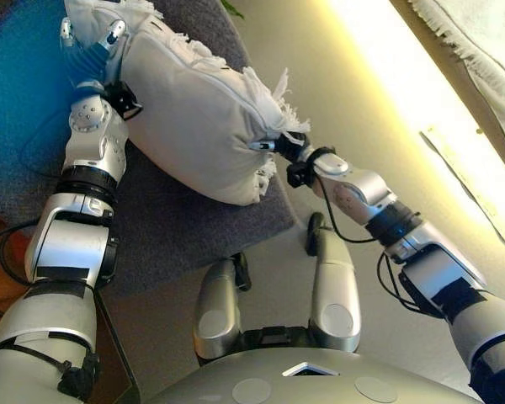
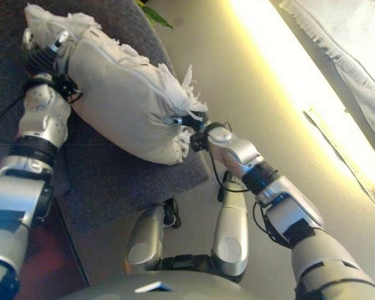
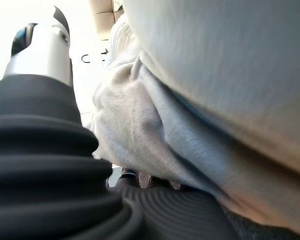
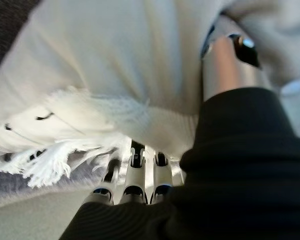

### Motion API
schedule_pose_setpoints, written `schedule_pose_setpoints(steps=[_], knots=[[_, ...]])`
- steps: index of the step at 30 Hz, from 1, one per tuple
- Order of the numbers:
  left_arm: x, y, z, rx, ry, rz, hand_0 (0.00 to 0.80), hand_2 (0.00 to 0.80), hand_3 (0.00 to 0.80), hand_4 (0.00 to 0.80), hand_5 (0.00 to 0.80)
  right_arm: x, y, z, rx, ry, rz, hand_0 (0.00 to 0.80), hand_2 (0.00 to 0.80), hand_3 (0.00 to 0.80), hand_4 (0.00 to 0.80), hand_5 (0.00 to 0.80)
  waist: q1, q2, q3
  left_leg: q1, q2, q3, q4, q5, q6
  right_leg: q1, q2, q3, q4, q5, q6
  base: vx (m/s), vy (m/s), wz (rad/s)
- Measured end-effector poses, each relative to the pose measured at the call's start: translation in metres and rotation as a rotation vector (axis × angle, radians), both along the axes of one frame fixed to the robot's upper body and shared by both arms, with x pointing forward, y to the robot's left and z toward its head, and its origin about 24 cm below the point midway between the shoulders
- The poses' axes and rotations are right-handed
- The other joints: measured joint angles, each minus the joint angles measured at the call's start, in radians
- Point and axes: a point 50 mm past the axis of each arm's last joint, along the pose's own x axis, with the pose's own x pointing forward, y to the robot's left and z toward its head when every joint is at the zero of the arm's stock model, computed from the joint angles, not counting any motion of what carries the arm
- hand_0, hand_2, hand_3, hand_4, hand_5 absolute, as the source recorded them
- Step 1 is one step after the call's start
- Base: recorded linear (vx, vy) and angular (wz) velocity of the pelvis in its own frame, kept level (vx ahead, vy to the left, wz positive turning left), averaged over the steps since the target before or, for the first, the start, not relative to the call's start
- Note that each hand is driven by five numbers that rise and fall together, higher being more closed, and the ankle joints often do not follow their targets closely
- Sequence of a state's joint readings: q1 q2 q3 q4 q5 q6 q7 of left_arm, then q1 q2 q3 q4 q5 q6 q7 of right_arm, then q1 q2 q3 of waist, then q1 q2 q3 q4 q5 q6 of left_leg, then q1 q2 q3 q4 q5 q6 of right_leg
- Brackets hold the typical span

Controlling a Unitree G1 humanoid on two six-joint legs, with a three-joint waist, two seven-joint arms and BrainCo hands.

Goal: Pick up the cushion and take it to the sofa

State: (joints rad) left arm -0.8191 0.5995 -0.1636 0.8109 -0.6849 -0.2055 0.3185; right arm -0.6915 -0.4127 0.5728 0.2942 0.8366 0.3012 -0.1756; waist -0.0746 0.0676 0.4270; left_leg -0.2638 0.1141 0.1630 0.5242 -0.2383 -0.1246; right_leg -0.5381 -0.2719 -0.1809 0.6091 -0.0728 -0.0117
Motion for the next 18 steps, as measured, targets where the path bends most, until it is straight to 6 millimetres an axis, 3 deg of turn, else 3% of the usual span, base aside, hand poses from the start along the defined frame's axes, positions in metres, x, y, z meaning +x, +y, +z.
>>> schedule_pose_setpoints(steps=[4, 8, 13, 18], knots=[[-0.015, 0.01, -0.015, -0.018, -0.004, -0.009, 0.0, 0.0, 0.0, 0.0, 0.0, 0.001, -0.028, 0.004, 0.092, -0.049, -0.097, 0.0, 0.0, 0.0, 0.0, 0.0, 0.016, 0.003, -0.006, 0.08, 0.001, -0.003, -0.102, 0.042, -0.007, 0.08, -0.001, -0.042, -0.05, -0.001, -0.001, 0.075, -0.013, 0.19], [-0.027, 0.014, -0.016, -0.007, -0.043, -0.074, 0.0, 0.0, 0.0, 0.0, 0.0, 0.002, -0.06, 0.014, 0.148, -0.118, -0.184, 0.0, 0.0, 0.0, 0.0, 0.0, 0.038, 0.008, -0.047, 0.161, 0.001, -0.003, -0.21, 0.084, -0.014, 0.158, 0.006, -0.08, -0.109, 0.002, 0.007, 0.14, -0.008, 0.15], [-0.057, 0.031, -0.039, -0.024, -0.041, -0.077, 0.0, 0.0, 0.0, 0.0, 0.0, -0.013, -0.102, -0.008, 0.155, -0.109, -0.286, 0.0, 0.0, 0.0, 0.0, 0.0, 0.041, 0.028, -0.153, 0.31, 0.007, 0.001, -0.408, 0.157, -0.015, 0.303, 0.049, -0.131, -0.259, 0.03, 0.032, 0.115, 0.039, 0.13], [-0.072, 0.045, -0.051, -0.039, -0.023, -0.021, 0.0, 0.0, 0.0, 0.0, 0.0, -0.026, -0.129, -0.019, 0.156, -0.097, -0.352, 0.0, 0.0, 0.0, 0.0, 0.0, 0.06, 0.047, -0.218, 0.356, 0.005, 0.028, -0.468, 0.171, -0.003, 0.37, 0.073, -0.142, -0.371, 0.083, 0.054, 0.043, 0.067, -0.01]])
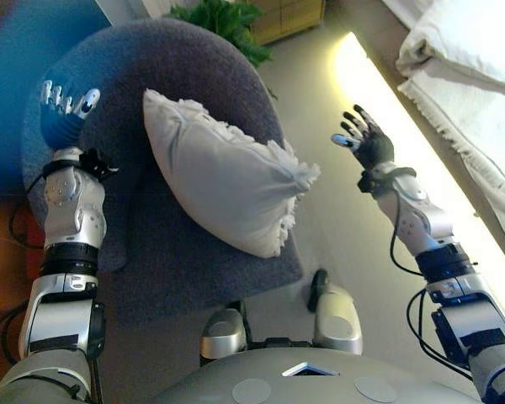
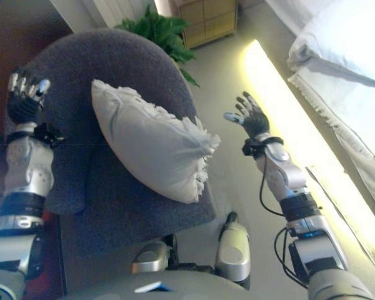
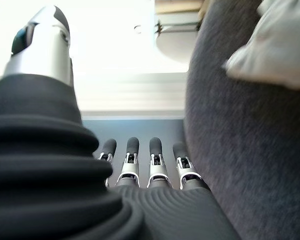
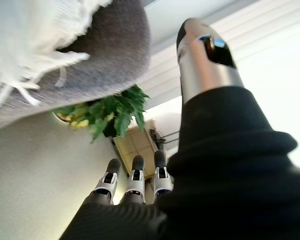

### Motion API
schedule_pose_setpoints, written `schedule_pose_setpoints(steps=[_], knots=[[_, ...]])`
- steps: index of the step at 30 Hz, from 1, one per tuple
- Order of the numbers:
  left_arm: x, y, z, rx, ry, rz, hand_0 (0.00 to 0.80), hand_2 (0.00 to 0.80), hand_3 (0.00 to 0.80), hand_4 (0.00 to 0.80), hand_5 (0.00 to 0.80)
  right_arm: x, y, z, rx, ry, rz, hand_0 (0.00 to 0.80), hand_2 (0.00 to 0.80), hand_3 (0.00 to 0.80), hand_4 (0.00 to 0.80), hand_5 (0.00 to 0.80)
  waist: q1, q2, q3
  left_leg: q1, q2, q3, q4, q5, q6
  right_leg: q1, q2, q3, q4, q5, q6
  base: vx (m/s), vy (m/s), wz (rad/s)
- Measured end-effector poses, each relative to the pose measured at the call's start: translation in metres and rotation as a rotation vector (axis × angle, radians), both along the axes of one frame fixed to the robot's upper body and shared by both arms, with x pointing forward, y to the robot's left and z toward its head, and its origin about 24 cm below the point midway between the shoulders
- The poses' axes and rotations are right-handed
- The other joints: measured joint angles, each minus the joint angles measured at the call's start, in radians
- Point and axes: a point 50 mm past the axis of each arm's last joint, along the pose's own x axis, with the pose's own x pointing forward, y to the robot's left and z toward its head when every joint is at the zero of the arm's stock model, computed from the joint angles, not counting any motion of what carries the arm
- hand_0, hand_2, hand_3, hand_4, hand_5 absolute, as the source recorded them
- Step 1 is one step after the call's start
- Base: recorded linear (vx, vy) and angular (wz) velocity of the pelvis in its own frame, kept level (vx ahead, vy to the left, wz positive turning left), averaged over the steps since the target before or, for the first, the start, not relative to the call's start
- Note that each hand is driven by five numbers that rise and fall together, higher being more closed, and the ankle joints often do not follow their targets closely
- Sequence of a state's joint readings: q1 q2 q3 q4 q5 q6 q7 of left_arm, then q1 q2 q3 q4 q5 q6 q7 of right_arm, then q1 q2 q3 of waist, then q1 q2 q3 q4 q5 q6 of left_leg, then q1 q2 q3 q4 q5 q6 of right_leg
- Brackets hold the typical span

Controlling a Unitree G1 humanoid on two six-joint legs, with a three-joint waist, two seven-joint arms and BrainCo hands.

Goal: Pick up the cushion and take it to the sofa

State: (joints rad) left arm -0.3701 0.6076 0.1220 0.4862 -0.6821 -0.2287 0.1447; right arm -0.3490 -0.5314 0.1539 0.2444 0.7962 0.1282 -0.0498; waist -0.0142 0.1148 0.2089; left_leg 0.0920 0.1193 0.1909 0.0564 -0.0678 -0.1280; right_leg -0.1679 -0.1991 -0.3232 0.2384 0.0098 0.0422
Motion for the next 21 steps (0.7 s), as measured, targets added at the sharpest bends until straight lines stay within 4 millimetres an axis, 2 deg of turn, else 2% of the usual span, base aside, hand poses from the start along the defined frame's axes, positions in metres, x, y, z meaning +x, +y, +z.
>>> schedule_pose_setpoints(steps=[6, 11, 16, 19, 21], knots=[[-0.007, 0.008, -0.006, -0.012, 0.011, 0.029, 0.0, 0.0, 0.0, 0.0, 0.0, -0.017, -0.016, -0.02, 0.0, 0.054, -0.026, 0.0, 0.0, 0.0, 0.0, 0.0, 0.007, -0.001, -0.046, 0.023, -0.007, 0.001, -0.032, 0.011, 0.016, 0.084, 0.009, -0.016, -0.134, 0.062, 0.024, 0.016, 0.033, 0.1], [-0.031, 0.01, -0.024, -0.033, 0.021, 0.017, 0.0, 0.0, 0.0, 0.0, 0.0, -0.039, -0.028, -0.045, 0.043, 0.115, -0.068, 0.0, 0.0, 0.0, 0.0, 0.0, 0.011, -0.016, -0.082, 0.053, -0.01, 0.003, -0.051, 0.012, 0.018, 0.156, 0.026, -0.018, -0.238, 0.102, 0.039, -0.015, 0.006, 0.05], [-0.054, -0.018, -0.043, -0.094, -0.023, -0.119, 0.0, 0.0, 0.0, 0.0, 0.0, -0.069, -0.027, -0.079, 0.072, 0.192, -0.125, 0.0, 0.0, 0.0, 0.0, 0.0, 0.03, -0.046, -0.116, 0.063, -0.017, 0.014, -0.069, 0.014, 0.02, 0.198, 0.039, -0.019, -0.328, 0.148, 0.04, -0.038, -0.006, -0.03], [-0.066, -0.042, -0.055, -0.174, -0.061, -0.21, 0.0, 0.0, 0.0, 0.0, 0.0, -0.085, -0.02, -0.095, 0.06, 0.225, -0.133, 0.0, 0.0, 0.0, 0.0, 0.0, 0.03, -0.057, -0.125, 0.073, -0.018, 0.024, -0.091, 0.017, 0.023, 0.203, 0.038, -0.019, -0.327, 0.147, 0.042, -0.03, -0.027, -0.01], [-0.073, -0.049, -0.06, -0.199, -0.068, -0.245, 0.0, 0.0, 0.0, 0.0, 0.0, -0.097, -0.021, -0.105, 0.075, 0.244, -0.149, 0.0, 0.0, 0.0, 0.0, 0.0, 0.03, -0.07, -0.13, 0.074, -0.02, 0.024, -0.102, 0.022, 0.025, 0.199, 0.038, -0.019, -0.327, 0.147, 0.043, -0.051, -0.026, 0.01]])
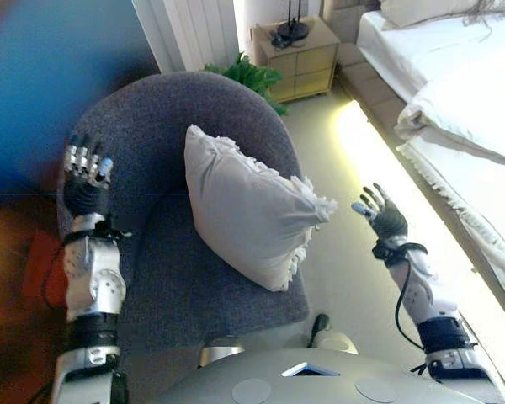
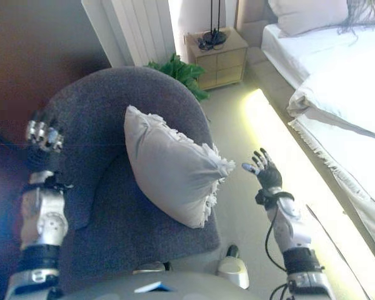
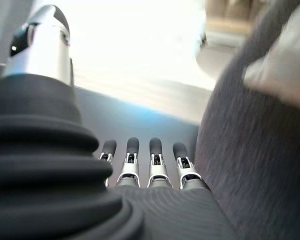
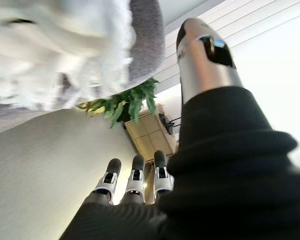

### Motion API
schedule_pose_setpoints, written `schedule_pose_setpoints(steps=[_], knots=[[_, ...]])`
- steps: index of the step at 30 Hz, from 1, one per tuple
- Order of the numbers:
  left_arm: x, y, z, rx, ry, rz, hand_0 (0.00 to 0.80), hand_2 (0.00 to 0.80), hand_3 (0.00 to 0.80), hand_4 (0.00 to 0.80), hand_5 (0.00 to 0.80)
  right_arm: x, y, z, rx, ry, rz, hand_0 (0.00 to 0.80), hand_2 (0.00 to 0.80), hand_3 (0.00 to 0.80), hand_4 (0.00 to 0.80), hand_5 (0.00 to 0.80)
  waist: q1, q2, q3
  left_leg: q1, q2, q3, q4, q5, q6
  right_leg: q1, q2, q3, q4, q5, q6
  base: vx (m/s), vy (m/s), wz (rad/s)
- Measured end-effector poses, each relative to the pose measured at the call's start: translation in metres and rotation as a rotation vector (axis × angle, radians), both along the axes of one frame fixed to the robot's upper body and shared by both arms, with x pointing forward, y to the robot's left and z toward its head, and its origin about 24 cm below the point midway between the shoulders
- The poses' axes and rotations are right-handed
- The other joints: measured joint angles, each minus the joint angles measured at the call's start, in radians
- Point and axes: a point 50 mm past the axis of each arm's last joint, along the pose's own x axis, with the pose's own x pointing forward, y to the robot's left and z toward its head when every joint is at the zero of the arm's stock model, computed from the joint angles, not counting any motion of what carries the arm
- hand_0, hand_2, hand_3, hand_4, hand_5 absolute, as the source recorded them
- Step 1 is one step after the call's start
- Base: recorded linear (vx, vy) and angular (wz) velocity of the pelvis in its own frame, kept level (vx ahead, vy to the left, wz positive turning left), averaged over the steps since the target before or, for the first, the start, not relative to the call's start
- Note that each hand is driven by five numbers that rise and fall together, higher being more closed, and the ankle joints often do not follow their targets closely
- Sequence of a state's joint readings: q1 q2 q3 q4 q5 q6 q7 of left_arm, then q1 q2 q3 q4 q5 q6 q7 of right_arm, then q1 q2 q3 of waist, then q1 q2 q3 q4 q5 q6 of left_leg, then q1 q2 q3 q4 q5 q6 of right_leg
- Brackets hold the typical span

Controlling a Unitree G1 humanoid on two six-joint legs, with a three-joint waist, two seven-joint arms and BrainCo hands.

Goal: Pick up the cushion and take it to the sofa

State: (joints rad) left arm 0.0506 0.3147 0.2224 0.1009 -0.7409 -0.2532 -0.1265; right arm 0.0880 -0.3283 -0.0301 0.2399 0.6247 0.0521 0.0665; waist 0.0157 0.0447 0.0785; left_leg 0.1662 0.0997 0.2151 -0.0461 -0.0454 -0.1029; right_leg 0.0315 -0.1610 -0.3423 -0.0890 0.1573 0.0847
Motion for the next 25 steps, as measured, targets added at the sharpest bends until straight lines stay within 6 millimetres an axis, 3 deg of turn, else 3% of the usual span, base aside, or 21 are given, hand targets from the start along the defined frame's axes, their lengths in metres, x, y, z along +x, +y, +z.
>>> schedule_pose_setpoints(steps=[6, 10, 14, 19, 25], knots=[[-0.023, -0.015, -0.03, -0.057, 0.098, -0.058, 0.0, 0.0, 0.0, 0.0, 0.0, -0.031, 0.008, -0.02, 0.128, 0.026, 0.016, 0.0, 0.0, 0.0, 0.0, 0.0, 0.001, -0.034, -0.007, 0.0, 0.0, 0.001, -0.005, 0.001, -0.001, -0.002, 0.001, 0.0, 0.0, -0.001, 0.001, -0.068, -0.041, 0.0], [-0.029, -0.034, -0.055, -0.096, 0.191, -0.138, 0.0, 0.0, 0.0, 0.0, 0.0, -0.03, 0.027, -0.023, 0.319, -0.024, -0.017, 0.0, 0.0, 0.0, 0.0, 0.0, 0.002, -0.05, -0.008, 0.0, -0.001, 0.002, -0.005, 0.001, -0.001, -0.003, 0.001, 0.0, 0.0, -0.001, 0.002, -0.059, -0.022, 0.0], [-0.039, -0.055, -0.071, -0.14, 0.263, -0.215, 0.0, 0.0, 0.0, 0.0, 0.0, -0.03, 0.045, -0.025, 0.356, -0.035, 0.02, 0.0, 0.0, 0.0, 0.0, 0.0, 0.002, -0.058, -0.006, -0.001, -0.001, 0.002, -0.008, 0.001, -0.001, -0.006, 0.0, -0.001, 0.0, -0.002, 0.002, -0.056, -0.003, 0.0], [-0.04, -0.068, -0.076, -0.147, 0.291, -0.27, 0.0, 0.0, 0.0, 0.0, 0.0, -0.03, 0.056, -0.026, 0.354, -0.033, 0.065, 0.0, 0.0, 0.0, 0.0, 0.0, 0.005, -0.055, -0.004, -0.006, -0.001, 0.003, -0.008, 0.001, -0.001, -0.011, 0.0, -0.003, 0.0, -0.002, 0.002, -0.048, 0.01, 0.0], [-0.037, -0.066, -0.074, -0.134, 0.291, -0.27, 0.0, 0.0, 0.0, 0.0, 0.0, -0.031, 0.06, -0.026, 0.343, -0.026, 0.07, 0.0, 0.0, 0.0, 0.0, 0.0, 0.025, -0.049, -0.002, -0.006, -0.001, 0.004, -0.01, 0.001, -0.001, -0.013, -0.001, -0.004, 0.0, -0.002, 0.003, -0.005, 0.002, 0.0]])
